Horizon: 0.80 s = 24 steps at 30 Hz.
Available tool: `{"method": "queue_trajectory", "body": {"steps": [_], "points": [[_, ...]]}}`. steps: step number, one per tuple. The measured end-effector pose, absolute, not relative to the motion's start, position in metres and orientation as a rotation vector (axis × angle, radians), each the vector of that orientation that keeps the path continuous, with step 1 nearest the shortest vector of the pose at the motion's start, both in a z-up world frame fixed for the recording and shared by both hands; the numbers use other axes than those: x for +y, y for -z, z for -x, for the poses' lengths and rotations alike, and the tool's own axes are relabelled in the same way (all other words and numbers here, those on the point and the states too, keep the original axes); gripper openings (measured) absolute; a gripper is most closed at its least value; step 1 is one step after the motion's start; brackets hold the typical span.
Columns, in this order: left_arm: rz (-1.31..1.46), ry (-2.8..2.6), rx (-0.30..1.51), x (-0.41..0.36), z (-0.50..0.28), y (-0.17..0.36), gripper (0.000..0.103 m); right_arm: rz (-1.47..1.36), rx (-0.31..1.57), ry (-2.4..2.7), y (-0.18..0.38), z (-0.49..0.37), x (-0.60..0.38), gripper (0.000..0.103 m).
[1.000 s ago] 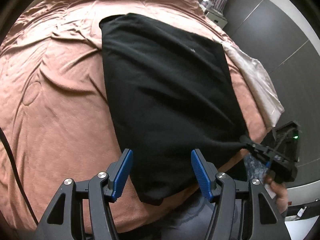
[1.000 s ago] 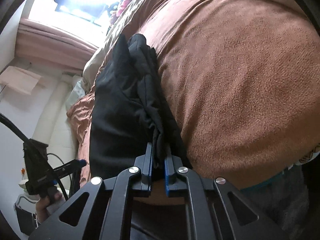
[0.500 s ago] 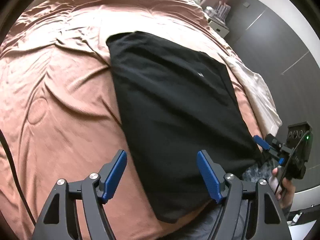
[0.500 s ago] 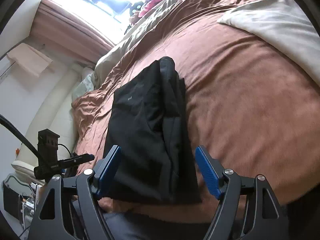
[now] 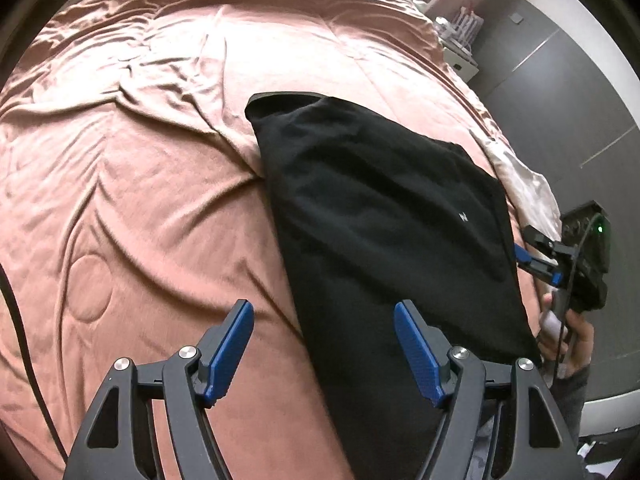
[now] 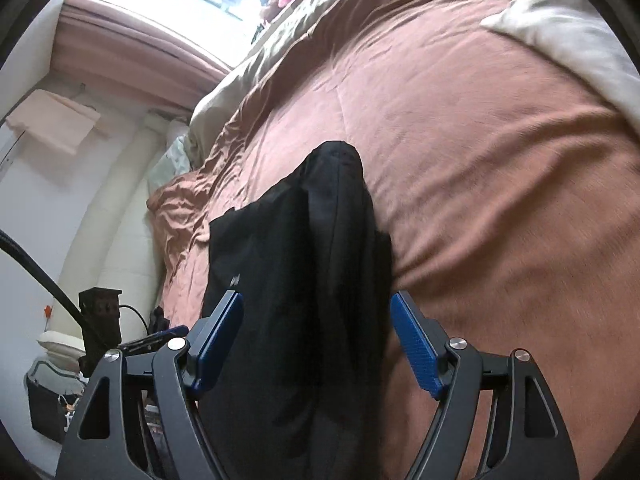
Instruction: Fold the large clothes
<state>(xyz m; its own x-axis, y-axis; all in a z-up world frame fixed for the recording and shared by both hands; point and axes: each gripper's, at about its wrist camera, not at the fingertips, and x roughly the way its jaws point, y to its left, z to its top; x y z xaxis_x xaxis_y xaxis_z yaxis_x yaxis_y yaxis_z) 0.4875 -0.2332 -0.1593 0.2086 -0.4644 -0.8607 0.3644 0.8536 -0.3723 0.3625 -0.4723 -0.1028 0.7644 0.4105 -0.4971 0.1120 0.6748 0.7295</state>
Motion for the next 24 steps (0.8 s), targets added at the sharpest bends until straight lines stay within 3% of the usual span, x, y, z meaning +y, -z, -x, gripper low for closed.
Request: {"method": "queue_trajectory", "body": {"steps": [13, 16, 24], "points": [[0.142, 0.595, 1.249, -0.251, -0.528, 0.187, 0.074, -0.940, 0.809, -0.269, 0.131, -0.428, -0.488, 0.075], [0.205, 0.605, 1.240, -0.251, -0.536, 0.192, 0.066, -0.994, 0.801, -0.306, 0.136, -0.435, -0.495, 0.075], [0.214, 0.561, 1.231, -0.260, -0.543, 0.198, 0.065, -1.021, 0.845, -0.356, 0.147, -0.467, -0.499, 0.075]]}}
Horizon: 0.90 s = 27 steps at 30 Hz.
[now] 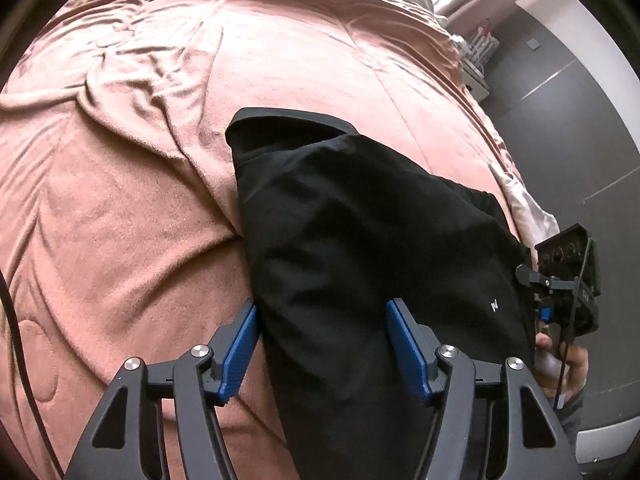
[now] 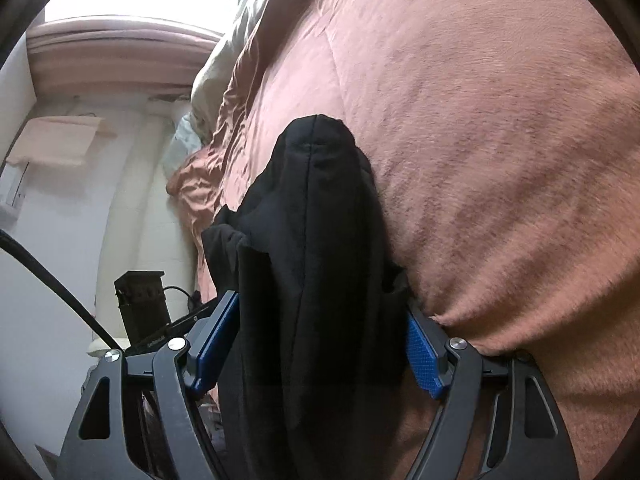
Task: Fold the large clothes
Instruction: 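Grasp the folded shirt bundle with both grippers and lift it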
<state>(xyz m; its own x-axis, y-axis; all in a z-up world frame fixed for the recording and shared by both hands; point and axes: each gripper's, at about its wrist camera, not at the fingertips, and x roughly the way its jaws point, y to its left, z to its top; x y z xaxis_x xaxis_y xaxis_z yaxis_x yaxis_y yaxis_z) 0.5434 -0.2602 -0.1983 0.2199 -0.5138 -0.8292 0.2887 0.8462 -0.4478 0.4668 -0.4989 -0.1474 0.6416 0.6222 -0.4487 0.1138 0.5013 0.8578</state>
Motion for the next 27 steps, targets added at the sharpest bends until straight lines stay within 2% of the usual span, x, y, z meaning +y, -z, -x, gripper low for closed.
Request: {"method": "queue_trajectory", "body": {"steps": [2, 3, 4, 7, 11, 17, 27], "points": [[0.227, 0.551, 1.230, -0.259, -0.544, 0.198, 0.061, -1.005, 0.849, -0.344, 0.146, -0.472, -0.496, 0.065], [0.227, 0.543, 1.227, -0.258, -0.543, 0.197, 0.058, -1.000, 0.856, -0.342, 0.146, -0.472, -0.494, 0.047], [0.228, 0.536, 1.223, -0.256, -0.542, 0.196, 0.054, -1.007, 0.863, -0.343, 0.148, -0.473, -0.492, 0.036], [0.242, 0.523, 1.213, -0.253, -0.541, 0.191, 0.040, -0.988, 0.843, -0.334, 0.145, -0.470, -0.491, 0.021], [0.255, 0.534, 1.192, -0.245, -0.537, 0.180, 0.030, -0.940, 0.790, -0.326, 0.128, -0.458, -0.484, 0.015], [0.298, 0.560, 1.123, -0.224, -0.516, 0.155, 0.025, -0.835, 0.720, -0.330, 0.092, -0.437, -0.462, 0.013], [0.379, 0.619, 0.926, -0.191, -0.452, 0.083, 0.021, -0.738, 0.606, -0.359, 0.037, -0.377, -0.421, 0.013]]}}
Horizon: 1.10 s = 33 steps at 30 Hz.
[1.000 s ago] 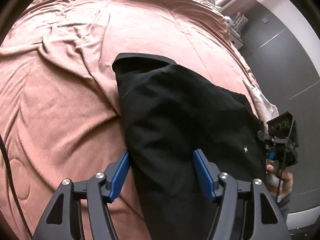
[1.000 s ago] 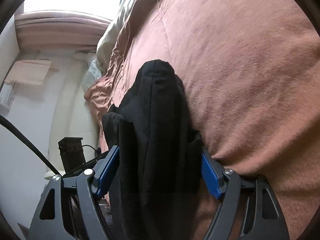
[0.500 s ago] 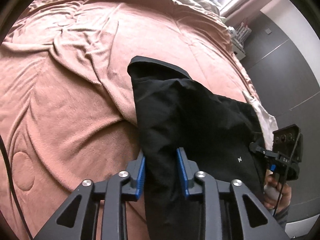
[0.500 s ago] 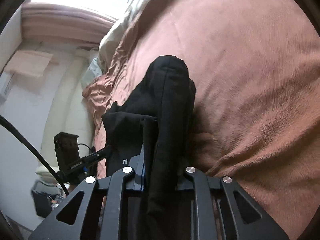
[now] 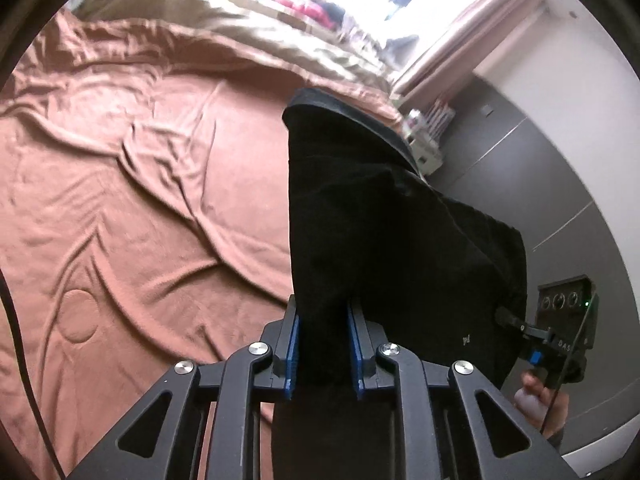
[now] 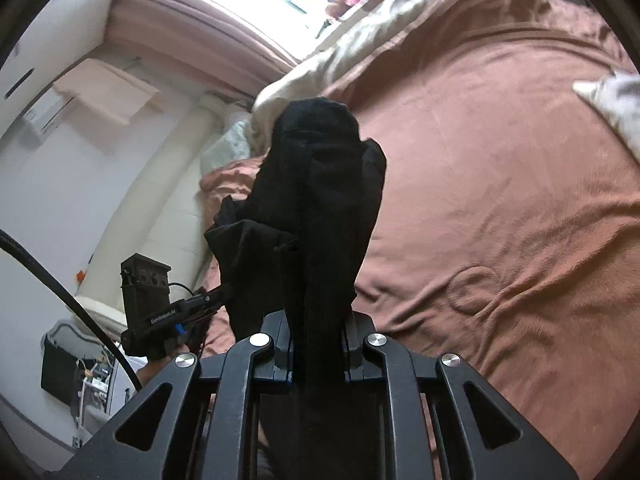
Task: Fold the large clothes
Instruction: 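Grasp the folded shirt bundle with both grippers and lift it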
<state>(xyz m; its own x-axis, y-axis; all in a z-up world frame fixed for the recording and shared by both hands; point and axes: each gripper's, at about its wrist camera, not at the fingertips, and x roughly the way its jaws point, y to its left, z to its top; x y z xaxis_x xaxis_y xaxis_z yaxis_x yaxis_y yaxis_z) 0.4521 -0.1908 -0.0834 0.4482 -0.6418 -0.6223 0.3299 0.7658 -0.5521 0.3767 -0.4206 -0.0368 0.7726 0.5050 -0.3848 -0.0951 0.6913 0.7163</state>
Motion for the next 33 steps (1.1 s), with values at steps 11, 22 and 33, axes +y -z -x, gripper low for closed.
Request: {"method": "queue_trajectory", "body": {"steps": [11, 22, 33], "points": [[0.418, 0.655, 0.727, -0.148, -0.375, -0.001, 0.020, -0.586, 0.468, -0.411, -0.032, -0.281, -0.365, 0.013], [0.420, 0.620, 0.563, -0.074, -0.295, -0.073, 0.020, -0.479, 0.387, -0.480, -0.077, -0.227, -0.302, 0.013], [0.413, 0.548, 0.465, -0.004, -0.237, -0.106, 0.020, -0.441, 0.367, -0.568, -0.087, -0.232, -0.269, 0.013]]}}
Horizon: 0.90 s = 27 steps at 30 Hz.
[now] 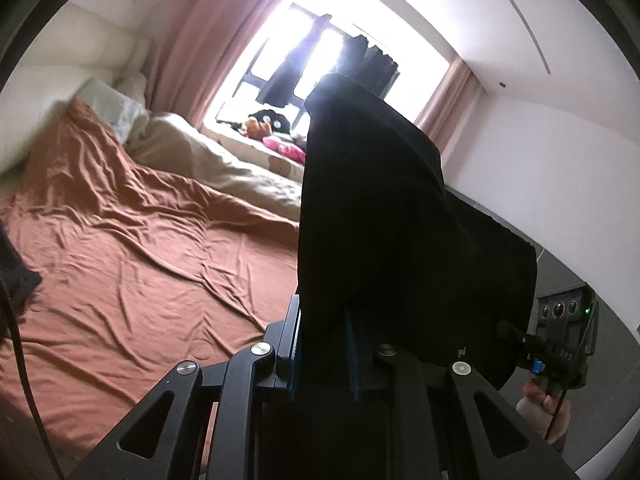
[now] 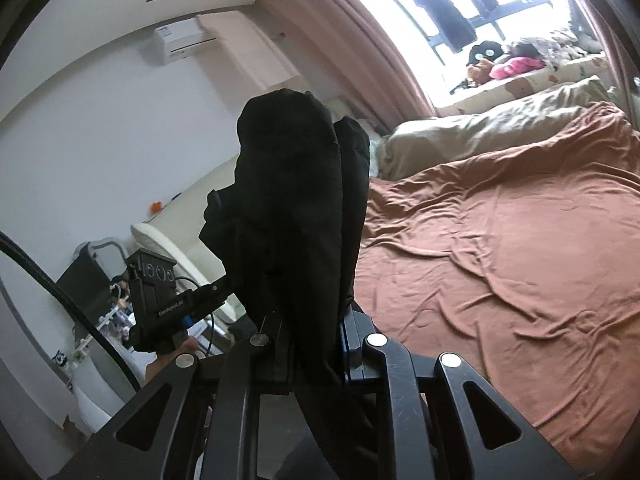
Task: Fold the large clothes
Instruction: 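Grasp the folded shirt bundle with both grippers and lift it, then carry the bundle with both grippers to the folded black clothes stack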
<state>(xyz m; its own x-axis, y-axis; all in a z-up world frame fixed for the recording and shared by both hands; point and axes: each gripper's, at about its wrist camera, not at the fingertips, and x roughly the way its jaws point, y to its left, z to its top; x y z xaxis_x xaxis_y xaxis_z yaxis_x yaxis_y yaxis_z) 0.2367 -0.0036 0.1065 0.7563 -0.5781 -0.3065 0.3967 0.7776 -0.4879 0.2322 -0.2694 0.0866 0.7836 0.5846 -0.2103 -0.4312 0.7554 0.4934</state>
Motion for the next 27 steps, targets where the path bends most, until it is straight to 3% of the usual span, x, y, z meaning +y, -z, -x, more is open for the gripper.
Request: {"method": "queue_trajectory", "body": {"steps": [17, 27], "points": [[0.444, 0.397, 0.377, 0.116, -0.178, -0.125, 0.020, -0.346, 0.372, -0.736, -0.093, -0.273, -0.196, 0.013], [0.481, 0.286, 0.344, 0.209, -0.168, -0.115, 0.020, -0.271, 0.417, -0.848, -0.098, -0.340, -0.129, 0.013]]}}
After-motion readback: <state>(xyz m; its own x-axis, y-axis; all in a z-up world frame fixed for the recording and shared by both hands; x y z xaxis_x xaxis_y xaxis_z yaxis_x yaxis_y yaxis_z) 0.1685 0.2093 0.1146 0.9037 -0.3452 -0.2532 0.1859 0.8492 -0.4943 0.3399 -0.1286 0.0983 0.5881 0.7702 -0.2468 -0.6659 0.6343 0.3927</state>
